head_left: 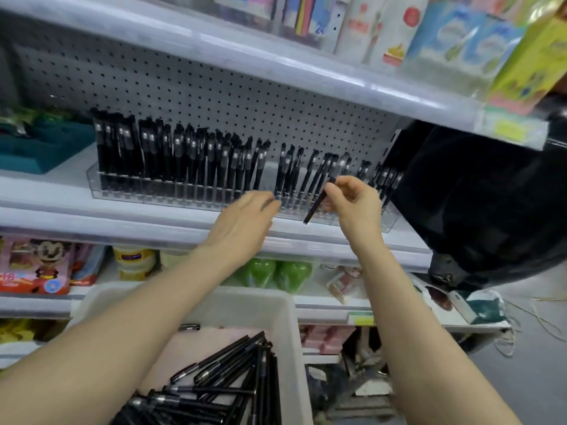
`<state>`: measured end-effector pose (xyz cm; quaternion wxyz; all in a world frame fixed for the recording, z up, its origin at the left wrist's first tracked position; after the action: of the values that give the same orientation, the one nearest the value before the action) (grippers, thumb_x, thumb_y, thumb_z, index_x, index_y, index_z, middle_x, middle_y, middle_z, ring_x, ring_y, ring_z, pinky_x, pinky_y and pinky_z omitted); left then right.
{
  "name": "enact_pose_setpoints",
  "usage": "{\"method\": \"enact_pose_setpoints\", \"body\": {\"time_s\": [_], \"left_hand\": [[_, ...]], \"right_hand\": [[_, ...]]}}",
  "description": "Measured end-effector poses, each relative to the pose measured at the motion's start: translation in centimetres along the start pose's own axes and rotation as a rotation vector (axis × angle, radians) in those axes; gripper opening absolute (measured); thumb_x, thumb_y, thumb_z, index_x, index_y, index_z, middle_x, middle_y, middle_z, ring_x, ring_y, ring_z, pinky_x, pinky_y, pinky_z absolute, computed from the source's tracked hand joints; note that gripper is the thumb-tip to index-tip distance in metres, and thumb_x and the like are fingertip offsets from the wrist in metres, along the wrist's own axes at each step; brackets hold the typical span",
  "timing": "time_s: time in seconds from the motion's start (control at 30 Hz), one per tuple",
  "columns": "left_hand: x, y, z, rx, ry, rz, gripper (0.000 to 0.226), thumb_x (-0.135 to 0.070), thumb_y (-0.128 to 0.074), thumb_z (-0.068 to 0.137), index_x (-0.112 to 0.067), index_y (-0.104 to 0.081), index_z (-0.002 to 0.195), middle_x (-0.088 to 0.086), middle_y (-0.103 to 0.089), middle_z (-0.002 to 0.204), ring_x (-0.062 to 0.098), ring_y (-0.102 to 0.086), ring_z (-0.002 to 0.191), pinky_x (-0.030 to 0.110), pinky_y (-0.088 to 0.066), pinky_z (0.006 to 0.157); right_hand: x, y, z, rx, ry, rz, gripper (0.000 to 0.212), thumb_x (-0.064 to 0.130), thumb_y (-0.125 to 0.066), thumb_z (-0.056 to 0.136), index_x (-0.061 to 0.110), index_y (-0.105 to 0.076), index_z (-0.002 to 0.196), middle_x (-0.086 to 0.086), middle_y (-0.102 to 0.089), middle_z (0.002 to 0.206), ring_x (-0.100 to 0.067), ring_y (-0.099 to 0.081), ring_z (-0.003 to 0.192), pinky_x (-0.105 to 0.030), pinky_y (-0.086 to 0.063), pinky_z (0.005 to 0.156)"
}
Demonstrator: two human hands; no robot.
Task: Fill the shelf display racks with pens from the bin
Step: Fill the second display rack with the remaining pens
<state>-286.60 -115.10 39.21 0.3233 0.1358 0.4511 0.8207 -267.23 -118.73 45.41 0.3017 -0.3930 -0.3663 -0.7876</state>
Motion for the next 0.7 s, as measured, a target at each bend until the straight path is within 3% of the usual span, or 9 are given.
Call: {"method": "enact_pose_setpoints", "body": {"time_s": [0.2, 0.4, 0.53, 0.7], "left_hand": [[-0.2, -2.2, 3.0, 0.03, 0.003, 0.145, 0.066, 0.0, -0.072, 0.076, -0.006, -0.049, 0.138, 0.01, -0.051, 0.137, 0.028, -0.047, 0.123, 0.038, -0.041, 0.104], [0.1, -3.1, 3.2, -0.015, 0.001, 0.162, 0.066, 0.002, -0.077, 0.062, -0.005, -0.061, 0.125, 0.011, -0.061, 0.121, 0.03, -0.056, 0.109, 0.04, -0.045, 0.096], [0.1, -3.2, 3.2, -0.045, 0.001, 0.134, 0.065, 0.005, -0.074, 0.061, -0.004, -0.061, 0.124, 0.011, -0.061, 0.12, 0.031, -0.056, 0.108, 0.041, -0.045, 0.094], [0.2, -3.2, 3.2, -0.049, 0.01, 0.106, 0.064, 0.007, -0.07, 0.065, -0.004, -0.06, 0.126, 0.01, -0.061, 0.121, 0.03, -0.055, 0.11, 0.041, -0.043, 0.096]], "right_hand": [[0.3, -1.6, 4.1, -0.051, 0.068, -0.116, 0.008, 0.024, -0.063, 0.093, 0.018, -0.068, 0.096, 0.002, -0.071, 0.075, -0.012, -0.071, 0.068, -0.039, -0.06, 0.076], [-0.5, -4.2, 6.3, -0.008, 0.09, -0.178, 0.016, 0.023, -0.066, 0.091, 0.011, -0.071, 0.1, -0.003, -0.072, 0.083, -0.022, -0.07, 0.078, -0.042, -0.057, 0.08], [-2.2, -5.5, 5.9, 0.092, 0.082, -0.334, 0.024, 0.025, -0.068, 0.091, 0.008, -0.073, 0.107, -0.009, -0.074, 0.099, -0.021, -0.067, 0.087, -0.029, -0.052, 0.087], [-2.8, -6.1, 5.7, 0.063, 0.067, -0.346, 0.027, 0.027, -0.067, 0.091, 0.006, -0.073, 0.107, -0.011, -0.074, 0.1, -0.026, -0.068, 0.089, -0.032, -0.053, 0.085]]}}
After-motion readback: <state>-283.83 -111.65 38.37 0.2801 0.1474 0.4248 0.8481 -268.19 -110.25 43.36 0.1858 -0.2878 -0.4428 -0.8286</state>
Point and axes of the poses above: each hand's wrist, its own z-axis towards the middle knuckle, its own y-axis out of the back of the hand, x = y × z, the point moved 2 cm from there along z, towards the middle knuckle
